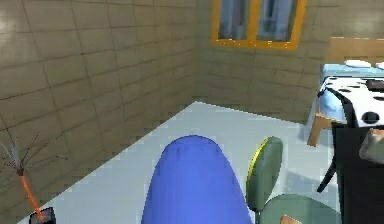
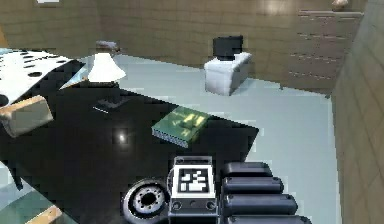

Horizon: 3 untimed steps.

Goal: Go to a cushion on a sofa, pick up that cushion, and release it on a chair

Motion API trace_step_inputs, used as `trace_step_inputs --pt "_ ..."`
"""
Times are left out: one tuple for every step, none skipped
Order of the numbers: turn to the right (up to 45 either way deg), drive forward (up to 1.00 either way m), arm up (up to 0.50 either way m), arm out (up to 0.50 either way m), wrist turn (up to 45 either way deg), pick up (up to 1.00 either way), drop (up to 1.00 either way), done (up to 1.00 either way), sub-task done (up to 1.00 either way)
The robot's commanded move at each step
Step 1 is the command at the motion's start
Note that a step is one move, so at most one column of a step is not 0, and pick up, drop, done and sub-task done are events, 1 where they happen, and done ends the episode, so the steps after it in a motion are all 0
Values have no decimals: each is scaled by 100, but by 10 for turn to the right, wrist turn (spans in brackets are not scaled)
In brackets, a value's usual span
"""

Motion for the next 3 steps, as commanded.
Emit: trace_step_inputs --pt "0 20 0 0 0 0 0 0 0" --pt "-450 0 0 0 0 0 0 0 0" --pt "-450 0 0 0 0 0 0 0 0"
